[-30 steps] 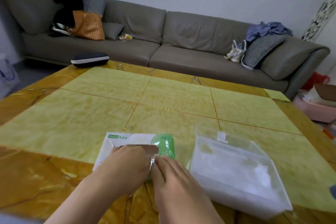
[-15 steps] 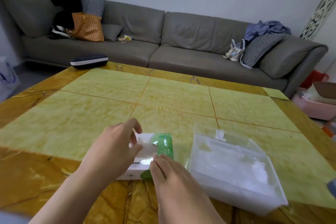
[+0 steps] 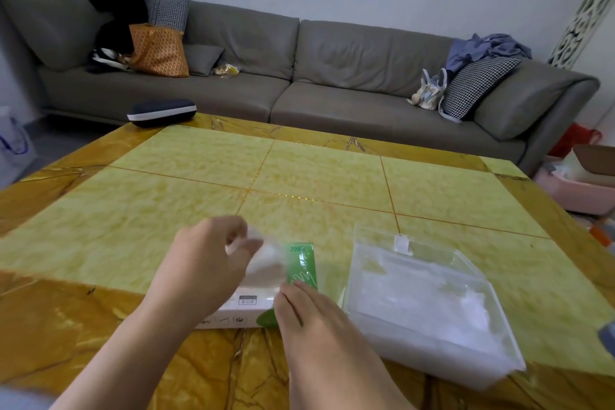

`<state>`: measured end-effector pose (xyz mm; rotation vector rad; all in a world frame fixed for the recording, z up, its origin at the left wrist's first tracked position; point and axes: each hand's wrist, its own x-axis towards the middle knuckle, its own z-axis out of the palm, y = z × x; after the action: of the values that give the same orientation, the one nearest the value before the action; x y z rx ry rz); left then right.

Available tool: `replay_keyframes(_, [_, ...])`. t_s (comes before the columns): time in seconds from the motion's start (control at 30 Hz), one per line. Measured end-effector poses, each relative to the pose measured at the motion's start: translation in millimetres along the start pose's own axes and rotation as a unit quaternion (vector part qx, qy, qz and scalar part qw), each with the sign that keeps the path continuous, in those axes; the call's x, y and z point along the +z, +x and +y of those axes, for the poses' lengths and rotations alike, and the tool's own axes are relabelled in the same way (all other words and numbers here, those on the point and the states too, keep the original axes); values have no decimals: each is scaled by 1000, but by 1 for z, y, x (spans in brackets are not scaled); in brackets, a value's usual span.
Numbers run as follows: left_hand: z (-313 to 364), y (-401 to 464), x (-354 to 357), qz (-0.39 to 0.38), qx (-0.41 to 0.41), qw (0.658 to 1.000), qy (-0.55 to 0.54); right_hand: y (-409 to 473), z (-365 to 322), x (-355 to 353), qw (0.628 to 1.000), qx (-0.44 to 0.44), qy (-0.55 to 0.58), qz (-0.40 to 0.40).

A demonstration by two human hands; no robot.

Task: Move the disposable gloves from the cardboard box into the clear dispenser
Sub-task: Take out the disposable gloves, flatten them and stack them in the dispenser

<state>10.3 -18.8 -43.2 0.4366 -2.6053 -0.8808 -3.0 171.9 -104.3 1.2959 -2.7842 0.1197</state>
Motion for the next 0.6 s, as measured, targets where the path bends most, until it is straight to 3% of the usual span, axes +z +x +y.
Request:
replay_keyframes(0.07, [2, 3, -7, 33, -18, 990, -133, 0, -1, 3, 1000, -5, 10, 10])
replay_keyframes(0.17, [-1, 5, -18, 24, -44, 952, -301, -1, 0, 6, 1000, -24, 0, 16])
replay_keyframes(0.37, [3, 3, -17, -19, -81, 896, -435, -4, -3, -11, 1000, 10, 25, 4])
replay_keyframes(0.5, [15, -2, -15, -43, -91, 864, -493, -10, -11, -47, 977, 38, 202, 60])
replay_keyframes(0.6, [27, -8, -13, -70, -81, 846, -522, -12, -8, -78, 898, 103, 395, 166])
